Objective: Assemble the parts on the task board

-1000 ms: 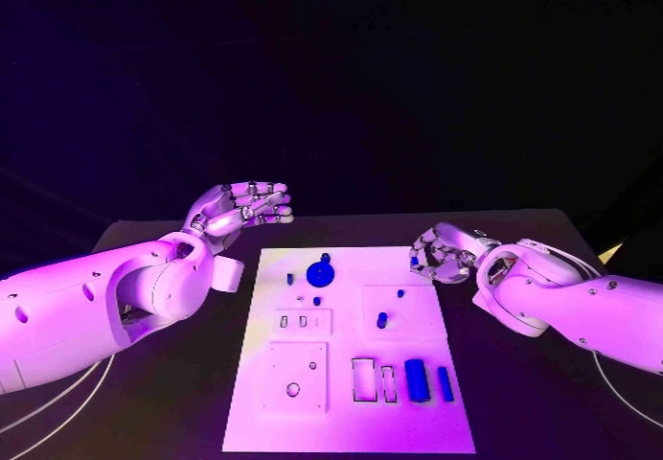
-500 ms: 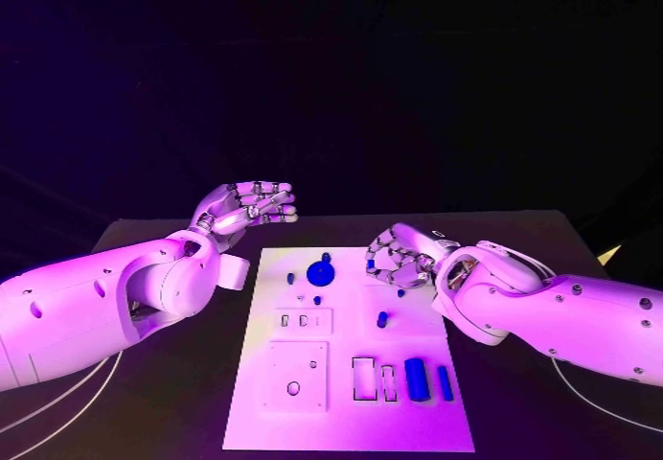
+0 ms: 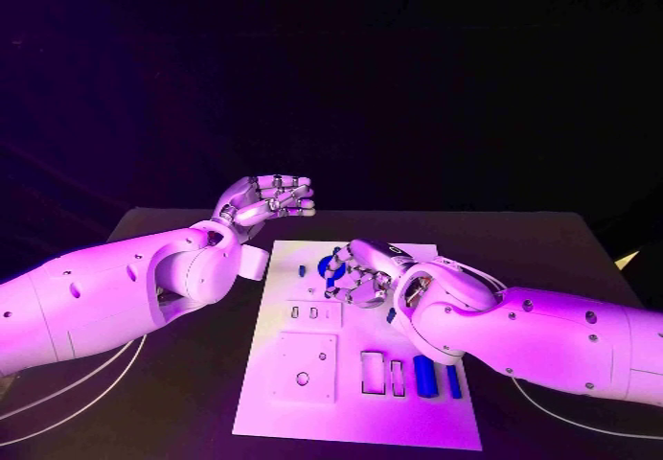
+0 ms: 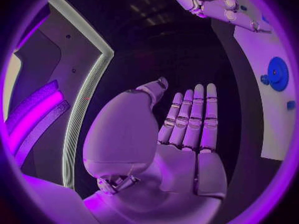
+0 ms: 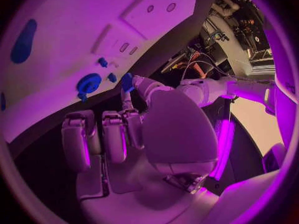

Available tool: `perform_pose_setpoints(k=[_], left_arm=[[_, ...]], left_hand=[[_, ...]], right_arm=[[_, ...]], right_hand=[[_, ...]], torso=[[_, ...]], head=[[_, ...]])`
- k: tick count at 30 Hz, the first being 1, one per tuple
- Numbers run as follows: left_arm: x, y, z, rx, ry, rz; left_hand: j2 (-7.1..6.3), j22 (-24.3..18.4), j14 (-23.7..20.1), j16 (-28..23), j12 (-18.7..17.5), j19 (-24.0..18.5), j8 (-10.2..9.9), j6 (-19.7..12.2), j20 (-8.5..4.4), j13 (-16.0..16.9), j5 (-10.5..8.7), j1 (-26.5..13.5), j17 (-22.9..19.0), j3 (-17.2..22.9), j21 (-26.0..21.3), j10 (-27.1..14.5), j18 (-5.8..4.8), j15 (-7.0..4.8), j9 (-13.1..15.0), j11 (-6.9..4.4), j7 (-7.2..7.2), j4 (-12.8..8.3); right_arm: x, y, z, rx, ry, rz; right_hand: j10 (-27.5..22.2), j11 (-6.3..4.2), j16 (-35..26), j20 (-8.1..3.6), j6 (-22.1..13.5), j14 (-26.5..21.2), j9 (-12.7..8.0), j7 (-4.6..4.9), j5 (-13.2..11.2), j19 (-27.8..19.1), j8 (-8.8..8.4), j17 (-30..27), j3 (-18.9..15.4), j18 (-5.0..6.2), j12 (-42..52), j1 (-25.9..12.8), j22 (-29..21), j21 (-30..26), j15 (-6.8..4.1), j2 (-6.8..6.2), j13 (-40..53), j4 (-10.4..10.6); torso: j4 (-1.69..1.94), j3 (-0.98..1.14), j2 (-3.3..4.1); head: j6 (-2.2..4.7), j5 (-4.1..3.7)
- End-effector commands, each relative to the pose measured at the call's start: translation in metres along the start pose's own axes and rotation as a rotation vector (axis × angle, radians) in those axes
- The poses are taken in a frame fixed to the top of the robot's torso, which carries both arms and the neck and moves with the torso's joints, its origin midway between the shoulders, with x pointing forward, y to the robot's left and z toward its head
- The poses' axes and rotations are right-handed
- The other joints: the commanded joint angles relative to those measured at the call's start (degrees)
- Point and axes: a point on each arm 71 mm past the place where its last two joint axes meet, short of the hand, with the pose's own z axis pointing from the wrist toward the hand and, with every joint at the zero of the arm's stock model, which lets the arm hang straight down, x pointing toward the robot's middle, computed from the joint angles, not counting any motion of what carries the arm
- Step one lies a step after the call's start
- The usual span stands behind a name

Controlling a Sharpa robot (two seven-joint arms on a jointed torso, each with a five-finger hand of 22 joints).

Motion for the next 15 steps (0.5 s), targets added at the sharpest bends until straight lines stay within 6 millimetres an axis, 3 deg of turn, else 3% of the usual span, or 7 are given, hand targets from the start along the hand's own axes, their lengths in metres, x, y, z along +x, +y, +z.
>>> perform_pose_setpoints(k=[1,7,15], left_arm=[[0.003,0.000,0.001,0.007,0.011,-0.002],[0.004,0.000,0.002,0.008,0.011,-0.002],[0.003,0.000,0.001,0.009,0.006,0.001]], left_hand=[[0.42,0.1,-0.5,-0.3,-0.3,-0.4,-0.3,-0.4,-0.12,0.1,0.10,-0.1,0.1,0.2,0.2,-0.1,0.17,0.02,-0.1,0.40,3.14,-0.2],[0.46,0.1,-0.6,-0.3,-0.4,-0.4,-0.3,-0.5,-0.12,0.1,0.10,-0.1,0.1,0.2,0.2,-0.1,0.17,0.03,-0.1,0.41,3.16,-0.2],[0.49,0.1,-0.6,-0.3,-0.4,-0.4,-0.3,-0.5,-0.11,0.0,0.10,-0.1,0.1,0.3,0.3,-0.1,0.16,0.05,-0.1,0.44,3.22,-0.2]], right_arm=[[0.007,0.000,0.002,0.032,0.017,-0.018],[0.019,0.000,0.004,0.057,0.041,-0.024],[0.030,0.003,0.008,0.054,0.055,-0.048]], right_hand=[[1.0,-0.24,0.0,-0.14,0.4,5.6,0.1,0.05,-0.3,5.0,0.25,12.7,0.3,-0.43,0.3,-0.5,14.2,-0.1,0.20,0.08,8.6,0.1],[0.8,-0.26,-0.2,-0.14,0.5,5.5,0.1,0.04,-0.3,4.9,0.29,12.4,0.4,-0.38,0.1,-0.5,14.1,-0.2,0.18,0.07,8.4,0.0],[0.9,-0.28,-0.2,-0.15,0.5,5.5,0.1,0.02,-0.4,5.0,0.33,12.3,0.4,-0.43,0.1,-0.5,14.2,-0.1,0.17,-0.05,8.4,-0.1]], torso=[[0.10,-0.09,0.00],[-0.18,0.04,-0.01],[-0.10,0.12,-0.02]], head=[[-0.15,0.18],[-0.36,0.40],[-0.57,0.79]])
